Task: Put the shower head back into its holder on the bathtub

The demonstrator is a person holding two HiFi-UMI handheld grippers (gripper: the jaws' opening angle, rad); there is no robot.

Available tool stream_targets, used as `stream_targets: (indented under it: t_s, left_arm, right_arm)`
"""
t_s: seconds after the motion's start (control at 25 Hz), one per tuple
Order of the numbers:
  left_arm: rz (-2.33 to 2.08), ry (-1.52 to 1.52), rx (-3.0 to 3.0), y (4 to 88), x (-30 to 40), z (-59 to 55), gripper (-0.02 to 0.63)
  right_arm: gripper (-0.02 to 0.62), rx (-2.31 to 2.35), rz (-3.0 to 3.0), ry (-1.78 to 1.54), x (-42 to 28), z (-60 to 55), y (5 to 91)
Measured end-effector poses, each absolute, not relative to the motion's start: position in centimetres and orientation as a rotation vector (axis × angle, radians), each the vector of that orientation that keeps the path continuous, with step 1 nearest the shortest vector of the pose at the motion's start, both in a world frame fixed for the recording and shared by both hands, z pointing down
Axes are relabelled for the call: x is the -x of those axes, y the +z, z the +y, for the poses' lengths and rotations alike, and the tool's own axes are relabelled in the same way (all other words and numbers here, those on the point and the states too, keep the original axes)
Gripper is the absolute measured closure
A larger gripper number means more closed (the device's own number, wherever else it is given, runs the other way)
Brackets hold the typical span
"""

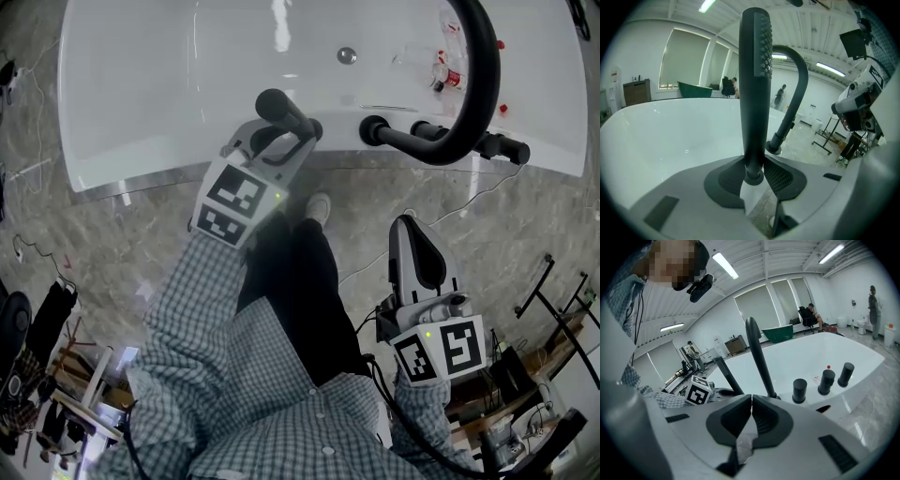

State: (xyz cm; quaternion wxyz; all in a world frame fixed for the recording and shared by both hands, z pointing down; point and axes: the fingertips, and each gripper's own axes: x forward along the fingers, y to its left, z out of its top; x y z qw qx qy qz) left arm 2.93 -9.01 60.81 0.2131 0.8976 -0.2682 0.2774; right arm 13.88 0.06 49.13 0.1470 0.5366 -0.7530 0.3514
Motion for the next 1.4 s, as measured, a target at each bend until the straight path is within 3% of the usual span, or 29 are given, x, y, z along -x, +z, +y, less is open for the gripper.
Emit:
stream_targets:
  t_s: [0.68, 1.4]
  left_arm:
    - [-0.729, 0.955, -2.538, 63.0, -3.8, -8.4, 0.482]
    - [-0.791, 0.932, -2.503, 64.0, -3.9, -8.4, 0.482]
  right_arm:
    - [0.575, -1.546, -2.16, 1.034, -14.6, 0.7, 49.8]
    - [0.575, -1.537, -2.155, 1.057, -14.7, 1.0, 50.7]
